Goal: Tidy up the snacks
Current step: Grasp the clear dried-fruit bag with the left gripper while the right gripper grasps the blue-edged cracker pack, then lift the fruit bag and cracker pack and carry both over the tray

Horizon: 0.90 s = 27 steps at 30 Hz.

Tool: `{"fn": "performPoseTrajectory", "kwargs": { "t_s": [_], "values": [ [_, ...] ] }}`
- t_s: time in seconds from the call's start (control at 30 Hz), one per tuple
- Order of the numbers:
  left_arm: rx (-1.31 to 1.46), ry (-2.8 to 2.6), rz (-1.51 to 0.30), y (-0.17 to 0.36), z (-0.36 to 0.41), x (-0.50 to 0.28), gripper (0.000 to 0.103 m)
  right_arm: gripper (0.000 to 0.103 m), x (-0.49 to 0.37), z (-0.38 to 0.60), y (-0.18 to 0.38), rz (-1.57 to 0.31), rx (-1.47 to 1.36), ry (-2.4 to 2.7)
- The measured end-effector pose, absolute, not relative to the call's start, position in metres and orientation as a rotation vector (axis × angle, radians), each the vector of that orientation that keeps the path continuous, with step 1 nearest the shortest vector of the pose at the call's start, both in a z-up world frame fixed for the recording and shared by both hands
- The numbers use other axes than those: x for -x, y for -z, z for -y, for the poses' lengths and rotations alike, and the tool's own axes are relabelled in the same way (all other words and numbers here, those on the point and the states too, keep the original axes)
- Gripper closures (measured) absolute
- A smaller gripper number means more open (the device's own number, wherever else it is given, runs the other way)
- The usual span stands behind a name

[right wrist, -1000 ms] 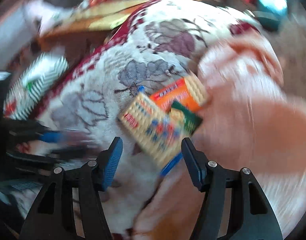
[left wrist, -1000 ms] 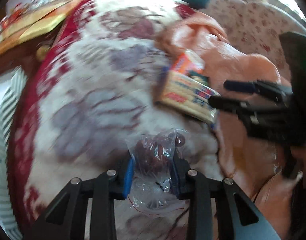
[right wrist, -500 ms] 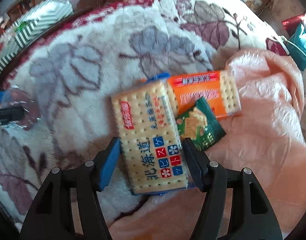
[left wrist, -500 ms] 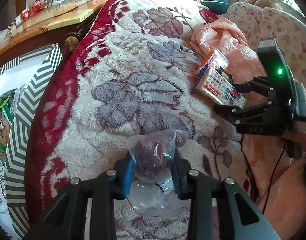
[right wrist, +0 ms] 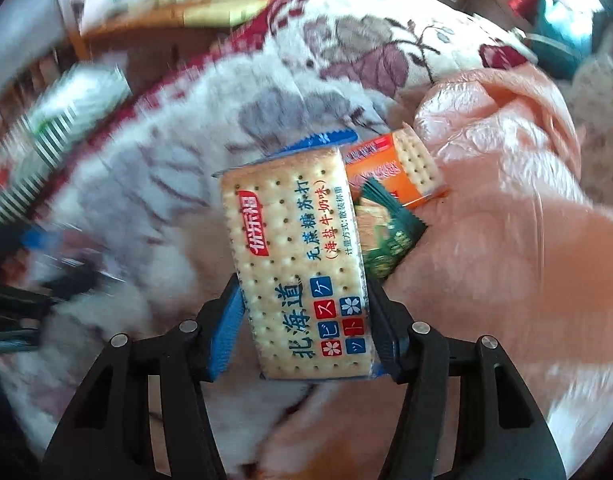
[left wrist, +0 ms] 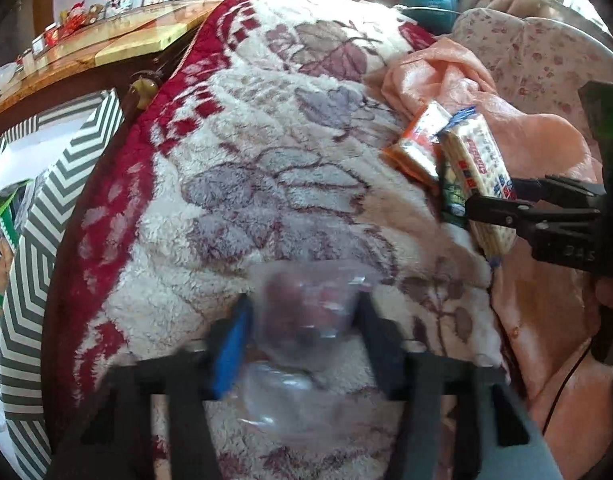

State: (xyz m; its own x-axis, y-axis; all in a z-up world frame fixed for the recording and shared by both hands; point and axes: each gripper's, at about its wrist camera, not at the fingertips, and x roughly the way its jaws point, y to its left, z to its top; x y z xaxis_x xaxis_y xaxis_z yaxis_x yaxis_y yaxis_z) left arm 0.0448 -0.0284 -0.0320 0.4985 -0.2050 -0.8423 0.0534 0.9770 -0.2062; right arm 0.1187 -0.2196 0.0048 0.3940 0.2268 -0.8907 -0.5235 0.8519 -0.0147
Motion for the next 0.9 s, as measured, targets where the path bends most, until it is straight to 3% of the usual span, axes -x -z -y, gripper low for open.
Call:
{"fn": "performPoseTrajectory", "kwargs": {
  "t_s": [0.17, 0.9],
  "values": [
    [0.119, 0.154, -1.035, 0.024, 0.033, -0.033, 0.069, 0.048, -0.092, 0.216, -0.007, -1.068, 0.138, -0.535],
    [0.134, -0.05, -0.916, -0.008, -0.024, 0.007, 0.07, 0.049, -0.048, 0.154, -0.01, -1.063, 0.075, -0.649]
  ]
}}
